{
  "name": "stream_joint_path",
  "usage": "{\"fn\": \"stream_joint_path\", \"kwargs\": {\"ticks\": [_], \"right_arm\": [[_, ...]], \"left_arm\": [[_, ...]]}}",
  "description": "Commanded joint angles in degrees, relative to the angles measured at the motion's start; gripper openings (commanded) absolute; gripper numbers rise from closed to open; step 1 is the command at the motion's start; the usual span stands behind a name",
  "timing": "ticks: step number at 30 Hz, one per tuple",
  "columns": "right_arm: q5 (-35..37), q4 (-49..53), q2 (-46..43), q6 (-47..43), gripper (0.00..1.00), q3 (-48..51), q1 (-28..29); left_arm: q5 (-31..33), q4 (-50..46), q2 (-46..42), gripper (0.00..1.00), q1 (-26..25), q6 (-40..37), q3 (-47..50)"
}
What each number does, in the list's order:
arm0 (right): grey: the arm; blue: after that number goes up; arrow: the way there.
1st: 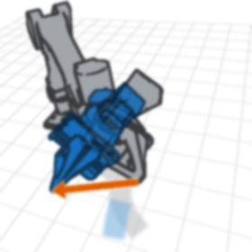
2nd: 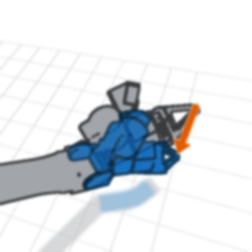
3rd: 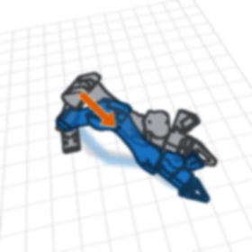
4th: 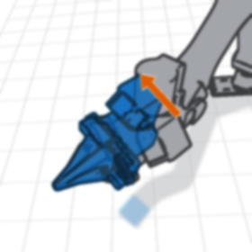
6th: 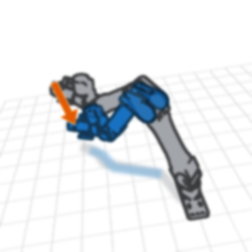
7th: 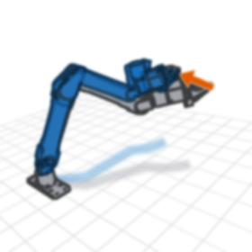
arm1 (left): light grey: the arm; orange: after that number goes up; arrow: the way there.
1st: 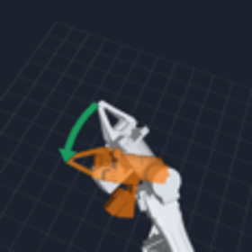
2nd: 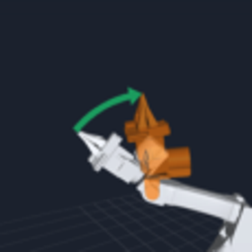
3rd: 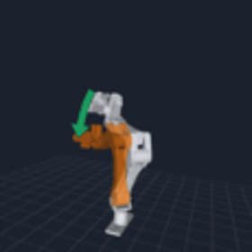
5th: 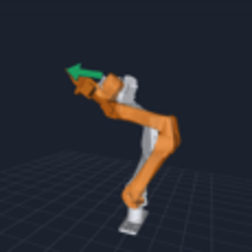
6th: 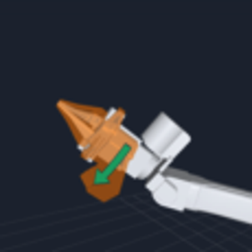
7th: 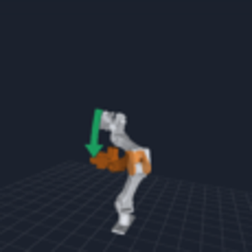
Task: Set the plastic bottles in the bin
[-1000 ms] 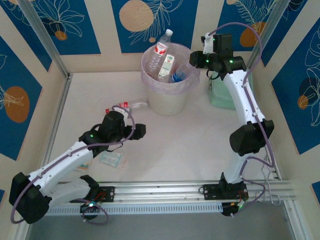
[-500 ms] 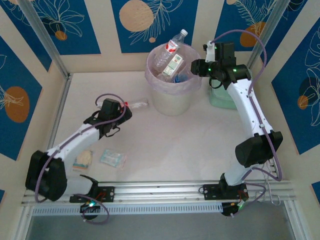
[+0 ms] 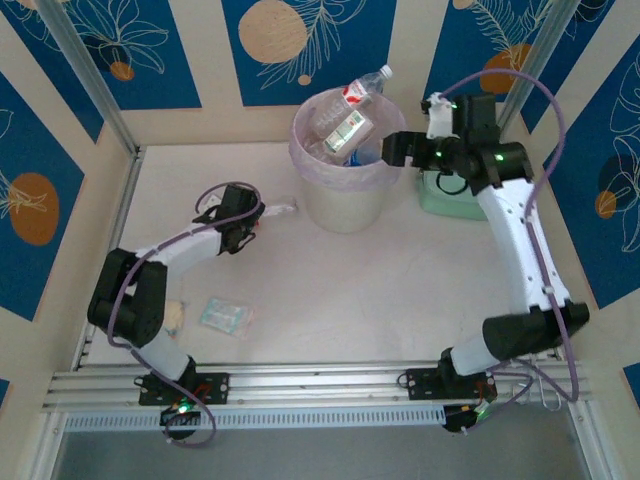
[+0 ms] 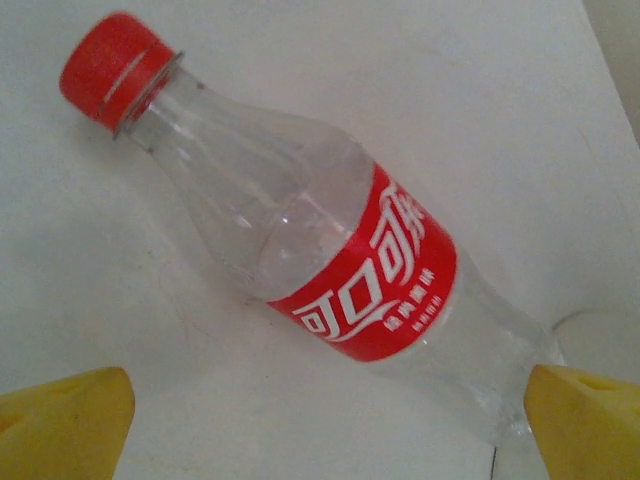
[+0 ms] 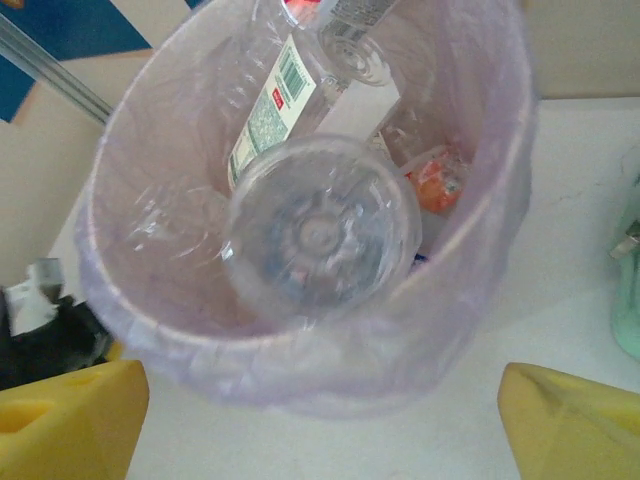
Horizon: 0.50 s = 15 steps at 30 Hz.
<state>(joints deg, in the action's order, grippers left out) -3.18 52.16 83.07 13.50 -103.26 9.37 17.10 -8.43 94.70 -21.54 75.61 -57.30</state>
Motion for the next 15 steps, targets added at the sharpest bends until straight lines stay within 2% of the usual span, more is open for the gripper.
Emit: {"fn": "stream_joint_path", "kwargs": {"ticks": [1, 11, 15], "right_arm": [[-3.9, 1.4, -4.6, 1.1, 0.91, 3.0, -2.6], [-13.1, -1.3, -15.1, 4.0, 0.90, 11.5, -10.0], [-14.1, -1.9, -17.1, 4.3, 0.90, 13.5, -11.2]], "left_arm": [[2.5, 3.2, 3.4, 0.99, 0.6, 10.8, -2.3], [2.9, 3.6, 13.3, 0.99, 0.7, 12.4, -9.8], [3.3, 3.1, 16.2, 0.98, 1.1, 12.5, -11.8]]}}
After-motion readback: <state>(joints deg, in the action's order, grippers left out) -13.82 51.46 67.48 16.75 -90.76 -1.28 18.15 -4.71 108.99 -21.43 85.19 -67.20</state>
